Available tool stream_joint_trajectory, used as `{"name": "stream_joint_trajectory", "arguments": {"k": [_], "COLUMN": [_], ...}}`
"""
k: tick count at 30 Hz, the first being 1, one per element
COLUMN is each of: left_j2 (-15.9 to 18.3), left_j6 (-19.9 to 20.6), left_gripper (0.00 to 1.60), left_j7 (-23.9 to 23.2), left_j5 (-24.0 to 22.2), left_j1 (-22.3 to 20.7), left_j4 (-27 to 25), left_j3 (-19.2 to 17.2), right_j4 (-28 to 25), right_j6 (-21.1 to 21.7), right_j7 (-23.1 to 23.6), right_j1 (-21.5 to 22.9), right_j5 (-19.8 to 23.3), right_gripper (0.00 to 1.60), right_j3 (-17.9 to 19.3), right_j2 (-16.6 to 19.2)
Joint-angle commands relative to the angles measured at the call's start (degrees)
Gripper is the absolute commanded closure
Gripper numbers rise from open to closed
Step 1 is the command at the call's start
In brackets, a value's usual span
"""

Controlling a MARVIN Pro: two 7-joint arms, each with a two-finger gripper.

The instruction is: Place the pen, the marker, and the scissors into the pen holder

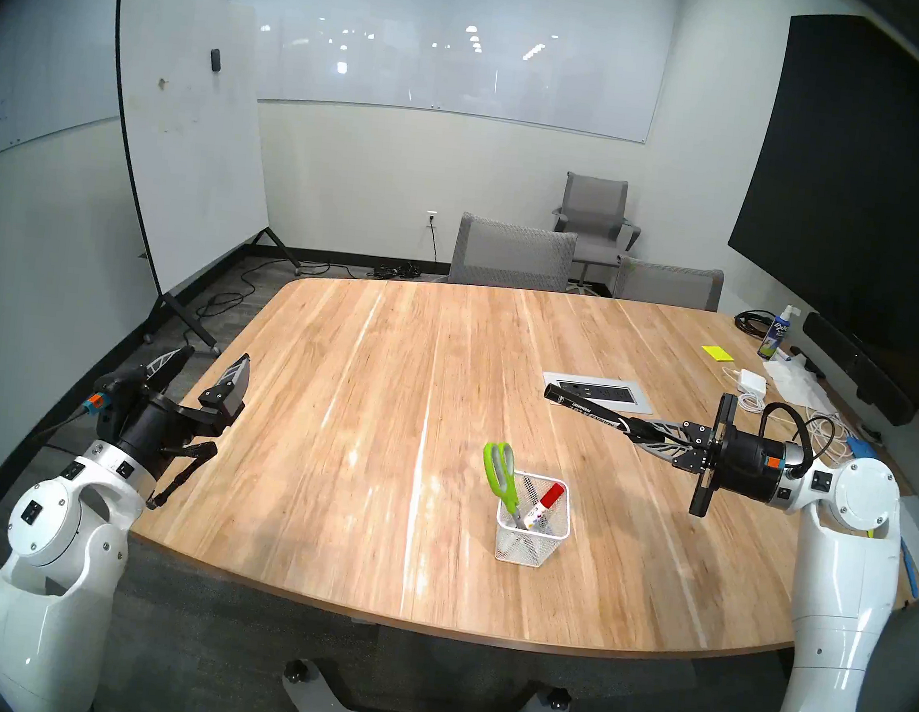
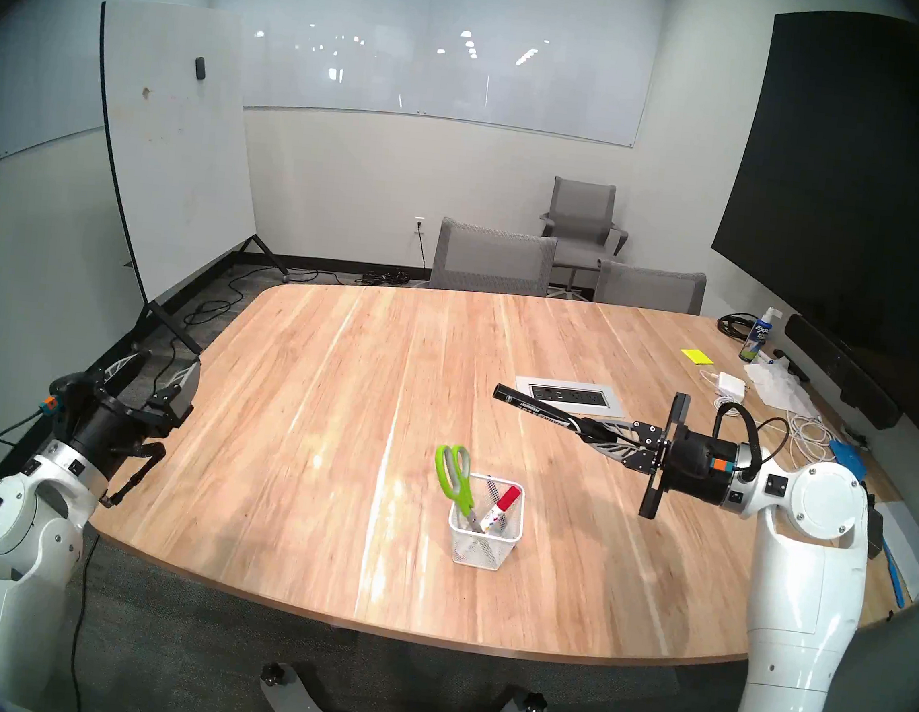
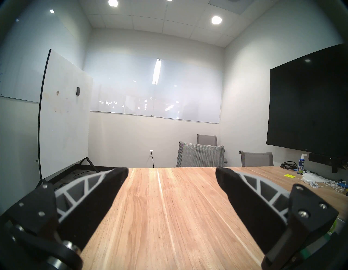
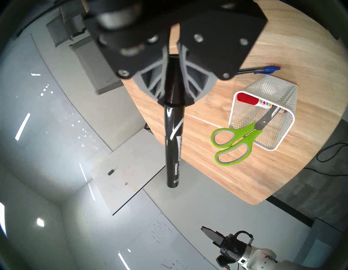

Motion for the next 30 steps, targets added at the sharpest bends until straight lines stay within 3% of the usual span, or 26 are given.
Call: {"name": "stream_joint_trajectory", "arguments": {"k": [1, 18, 30], "left_j2": [0.06, -0.12, -0.25], "left_j6": [0.11, 0.22, 0.30], "left_gripper": [0.00, 0.00, 0.00], "left_j7": [0.05, -0.10, -0.20], "left_j5": [-0.08, 0.04, 0.12], "left_j1": [-0.08, -0.16, -0.21], "left_j4": [-0.99, -1.00, -1.01], "left_j3": [-0.27, -0.34, -0.38], "right_j4": [-0.79, 0.70, 1.85], "right_j6": [-5.25, -10.10, -12.57], "right_j7": [2.43, -5.48, -8.87], "right_j1": [-0.59, -2.08, -2.78], "right_j5": [0.03, -0.81, -1.24], "right_gripper": [1.60, 1.60, 1.60], "right_j3": [-1.12, -5.54, -7.44], "right_j2": [2.74, 9.39, 12.14]}}
